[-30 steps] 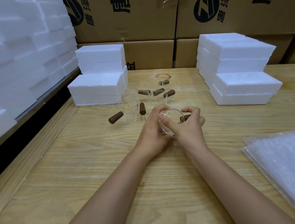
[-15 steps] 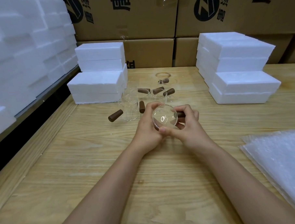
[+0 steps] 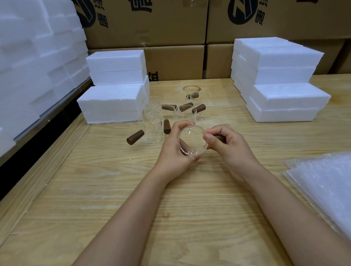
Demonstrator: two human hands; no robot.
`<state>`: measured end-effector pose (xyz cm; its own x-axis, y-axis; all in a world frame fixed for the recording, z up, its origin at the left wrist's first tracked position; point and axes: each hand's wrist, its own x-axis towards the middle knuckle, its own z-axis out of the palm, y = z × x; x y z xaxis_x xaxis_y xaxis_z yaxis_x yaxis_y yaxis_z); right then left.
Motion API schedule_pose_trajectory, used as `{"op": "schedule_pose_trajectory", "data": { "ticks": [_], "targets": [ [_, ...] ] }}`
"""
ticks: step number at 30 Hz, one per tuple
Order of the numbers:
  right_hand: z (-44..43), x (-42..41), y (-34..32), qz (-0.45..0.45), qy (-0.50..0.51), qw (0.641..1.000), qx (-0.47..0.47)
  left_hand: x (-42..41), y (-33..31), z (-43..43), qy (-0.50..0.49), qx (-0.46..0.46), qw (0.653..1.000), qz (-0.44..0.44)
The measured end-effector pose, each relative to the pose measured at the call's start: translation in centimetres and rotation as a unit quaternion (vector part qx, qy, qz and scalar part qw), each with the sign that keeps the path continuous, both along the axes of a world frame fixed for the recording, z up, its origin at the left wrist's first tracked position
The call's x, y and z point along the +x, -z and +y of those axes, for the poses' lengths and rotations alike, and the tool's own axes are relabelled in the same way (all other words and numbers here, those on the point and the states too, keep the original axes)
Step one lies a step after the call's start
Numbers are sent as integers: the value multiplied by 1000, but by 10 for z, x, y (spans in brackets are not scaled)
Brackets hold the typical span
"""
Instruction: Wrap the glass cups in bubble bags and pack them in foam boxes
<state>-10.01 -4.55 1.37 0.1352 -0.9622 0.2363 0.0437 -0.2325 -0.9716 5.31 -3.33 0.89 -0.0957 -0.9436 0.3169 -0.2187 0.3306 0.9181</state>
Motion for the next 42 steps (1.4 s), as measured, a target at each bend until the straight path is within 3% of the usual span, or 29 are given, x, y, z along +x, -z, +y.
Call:
{"op": "schedule_pose_trajectory", "data": {
  "ticks": [6,11,23,28,34,42],
  "targets": [
    [0,-3,-1,5,-28,1000,4,0,2,-1,-5,1,1000,14],
    [1,-4,-2,72,-45,996,-7,1,5,-3,-4,-1,999,33],
    [11,17,4,222,108,968,-30,-3,13,-5,-29,-58,996,-55],
    [12,31,8,169,197,966,-11,-7,14,-6,-18,-83,993,-84],
    [5,28,7,107,210,972,-13,-6,16,-9,-25,-106,987,-122],
    [3,24,3,67,172,982,-33,-2,11,-9,-50,-47,997,-38]
  ]
}}
